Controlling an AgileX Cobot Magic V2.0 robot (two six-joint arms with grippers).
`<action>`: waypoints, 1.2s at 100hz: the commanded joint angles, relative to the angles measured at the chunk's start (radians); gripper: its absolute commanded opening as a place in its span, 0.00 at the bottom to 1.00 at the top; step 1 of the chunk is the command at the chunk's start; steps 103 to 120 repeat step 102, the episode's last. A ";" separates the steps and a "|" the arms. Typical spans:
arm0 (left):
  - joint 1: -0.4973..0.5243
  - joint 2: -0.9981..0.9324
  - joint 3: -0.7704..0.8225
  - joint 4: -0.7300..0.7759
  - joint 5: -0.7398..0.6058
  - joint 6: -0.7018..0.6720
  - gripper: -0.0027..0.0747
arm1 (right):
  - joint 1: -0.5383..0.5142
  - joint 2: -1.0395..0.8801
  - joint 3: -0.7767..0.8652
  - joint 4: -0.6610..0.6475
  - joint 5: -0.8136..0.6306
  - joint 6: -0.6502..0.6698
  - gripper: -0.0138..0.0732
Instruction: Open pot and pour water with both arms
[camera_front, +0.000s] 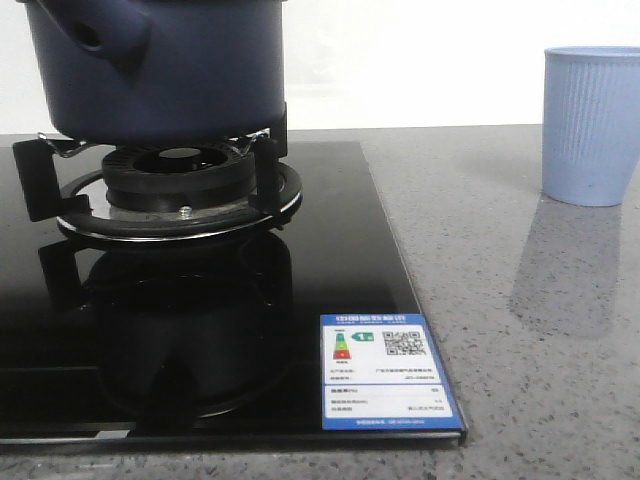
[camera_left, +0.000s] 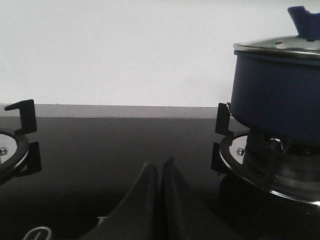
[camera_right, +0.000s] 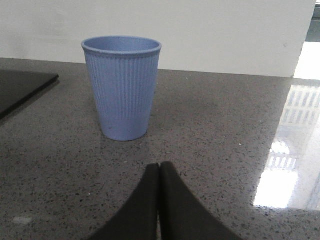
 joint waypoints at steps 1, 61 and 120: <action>0.003 -0.024 0.014 -0.005 -0.074 -0.012 0.01 | 0.002 -0.064 -0.014 -0.007 0.000 -0.028 0.09; 0.003 -0.024 0.014 -0.005 -0.074 -0.012 0.01 | 0.002 -0.183 0.046 -0.018 0.132 -0.010 0.09; 0.003 -0.024 0.014 -0.005 -0.074 -0.012 0.01 | 0.002 -0.183 0.046 -0.018 0.132 -0.010 0.09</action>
